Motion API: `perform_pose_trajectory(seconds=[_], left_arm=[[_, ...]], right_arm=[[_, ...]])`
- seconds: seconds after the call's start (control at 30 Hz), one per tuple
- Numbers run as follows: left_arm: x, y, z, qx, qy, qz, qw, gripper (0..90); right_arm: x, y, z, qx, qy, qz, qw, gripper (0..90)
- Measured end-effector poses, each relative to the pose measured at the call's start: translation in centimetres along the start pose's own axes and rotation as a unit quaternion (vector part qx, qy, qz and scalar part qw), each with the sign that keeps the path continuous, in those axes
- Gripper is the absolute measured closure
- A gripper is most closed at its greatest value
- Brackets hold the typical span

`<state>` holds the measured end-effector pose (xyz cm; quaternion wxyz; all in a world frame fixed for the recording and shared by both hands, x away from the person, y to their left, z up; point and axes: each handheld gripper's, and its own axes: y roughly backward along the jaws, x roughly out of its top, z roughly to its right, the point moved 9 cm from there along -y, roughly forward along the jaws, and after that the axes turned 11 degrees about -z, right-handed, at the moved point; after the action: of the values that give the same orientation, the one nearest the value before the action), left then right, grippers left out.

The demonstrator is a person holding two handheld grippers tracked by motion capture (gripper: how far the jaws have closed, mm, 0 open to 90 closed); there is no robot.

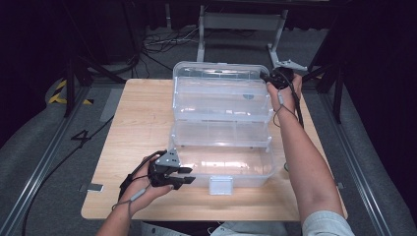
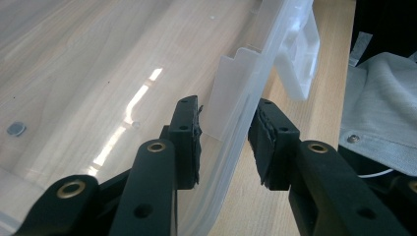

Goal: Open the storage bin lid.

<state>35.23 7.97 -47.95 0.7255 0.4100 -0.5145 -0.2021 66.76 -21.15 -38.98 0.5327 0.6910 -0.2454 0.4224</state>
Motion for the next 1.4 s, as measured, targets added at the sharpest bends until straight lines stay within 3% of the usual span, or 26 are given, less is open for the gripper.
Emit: perform_pose_trajectory(seconds=[0.13, 0.23, 0.63, 0.8, 1.4], left_arm=[[0.0, 0.0, 0.0, 0.000, -0.001, 0.000, 1.0000, 65.7], [0.0, 0.0, 0.0, 0.000, -0.001, -0.001, 1.0000, 65.7], [0.0, 0.0, 0.0, 0.001, -0.001, -0.001, 1.0000, 65.7], [0.0, 0.0, 0.0, 0.001, -0.001, -0.001, 1.0000, 65.7], [0.0, 0.0, 0.0, 0.000, -0.002, 0.001, 1.0000, 65.6]], right_arm=[[-0.4, -0.5, 0.1, 0.006, 0.013, -0.010, 0.9998, 80.7], [-0.9, -1.0, 0.5, 0.019, -0.004, -0.014, 0.9997, 80.6], [-1.6, -1.9, 0.8, 0.031, -0.004, -0.021, 0.9993, 81.3], [-2.2, -2.3, 1.2, 0.045, -0.031, -0.029, 0.9981, 83.2], [-3.2, -3.5, 1.3, 0.043, -0.037, -0.047, 0.9973, 82.2]])
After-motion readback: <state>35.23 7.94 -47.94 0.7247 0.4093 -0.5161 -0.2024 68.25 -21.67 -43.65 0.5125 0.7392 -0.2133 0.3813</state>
